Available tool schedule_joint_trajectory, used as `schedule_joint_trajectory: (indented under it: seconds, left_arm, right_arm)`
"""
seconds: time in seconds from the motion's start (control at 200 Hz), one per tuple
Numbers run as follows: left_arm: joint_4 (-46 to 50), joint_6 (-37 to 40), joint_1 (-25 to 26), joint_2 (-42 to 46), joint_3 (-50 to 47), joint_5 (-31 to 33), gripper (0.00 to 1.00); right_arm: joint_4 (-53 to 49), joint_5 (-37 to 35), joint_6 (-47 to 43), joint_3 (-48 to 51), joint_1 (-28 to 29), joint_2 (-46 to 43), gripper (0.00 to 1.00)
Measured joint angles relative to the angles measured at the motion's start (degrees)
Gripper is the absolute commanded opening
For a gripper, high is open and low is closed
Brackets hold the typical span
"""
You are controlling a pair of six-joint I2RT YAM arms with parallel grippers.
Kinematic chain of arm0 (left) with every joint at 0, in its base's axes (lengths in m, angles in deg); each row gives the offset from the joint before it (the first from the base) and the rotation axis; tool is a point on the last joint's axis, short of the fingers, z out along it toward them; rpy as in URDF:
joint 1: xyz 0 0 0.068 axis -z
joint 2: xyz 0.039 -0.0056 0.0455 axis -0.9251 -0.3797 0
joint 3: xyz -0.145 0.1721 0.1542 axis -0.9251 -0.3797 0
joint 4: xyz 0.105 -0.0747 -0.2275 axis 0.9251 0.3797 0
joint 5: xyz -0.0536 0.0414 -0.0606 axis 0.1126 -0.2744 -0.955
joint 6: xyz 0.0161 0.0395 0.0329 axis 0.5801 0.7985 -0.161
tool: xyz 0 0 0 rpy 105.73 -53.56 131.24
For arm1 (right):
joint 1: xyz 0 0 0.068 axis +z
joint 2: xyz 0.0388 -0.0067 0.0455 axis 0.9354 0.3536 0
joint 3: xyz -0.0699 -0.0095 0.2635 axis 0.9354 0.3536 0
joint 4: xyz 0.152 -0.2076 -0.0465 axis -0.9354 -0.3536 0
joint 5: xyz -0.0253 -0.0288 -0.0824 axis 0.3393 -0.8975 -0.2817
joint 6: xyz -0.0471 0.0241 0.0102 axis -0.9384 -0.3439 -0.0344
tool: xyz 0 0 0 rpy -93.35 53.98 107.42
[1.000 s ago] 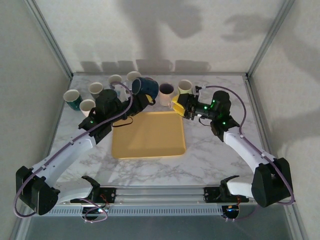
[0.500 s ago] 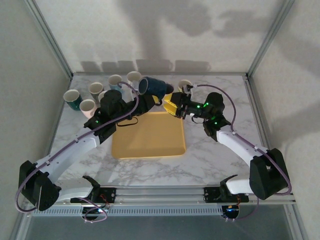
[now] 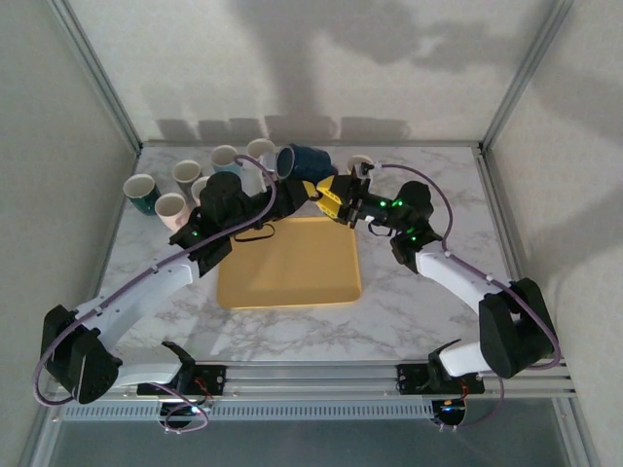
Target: Turn the mug right side up
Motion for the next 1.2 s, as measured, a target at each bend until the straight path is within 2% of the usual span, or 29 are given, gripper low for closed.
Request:
schedule_joint_trajectory:
  seconds: [0.275, 0.616, 0.711, 0.776, 0.851, 0.941, 1.202]
  left_arm:
    - [-2.3, -0.1, 0.4, 0.0, 0.0, 0.5, 0.0]
    - [-5.9, -1.4, 0.5, 0.0, -0.7, 1.5, 0.0]
    - [-6.2, -1.6, 0.5, 0.0, -1.0, 1.6, 0.13]
    - [-6.1, -1.5, 0.5, 0.0, -1.0, 1.7, 0.32]
    - [-6.2, -0.8, 0.8, 0.0, -1.0, 1.7, 0.44]
    - [-5.5, -0.5, 0.9, 0.0, -1.1, 2.0, 0.51]
    - [-4.1, 0.9, 1.4, 0.1, -1.2, 1.6, 0.61]
  right_arm:
    - [5.7, -4.0, 4.3, 0.2, 1.0, 1.2, 0.32]
    - [9.6, -7.3, 6.8, 1.5, 1.6, 1.4, 0.1]
    - [9.7, -7.3, 6.4, 1.6, 1.6, 1.4, 0.0]
    - [9.5, -7.3, 5.6, 1.6, 1.6, 1.4, 0.0]
    - [7.5, -7.5, 4.0, 1.6, 1.6, 1.0, 0.0]
    - [3.1, -7.5, 0.9, 1.5, 1.6, 0.1, 0.0]
    - [-14.6, -8.2, -12.6, -2.0, 1.5, -5.7, 0.0]
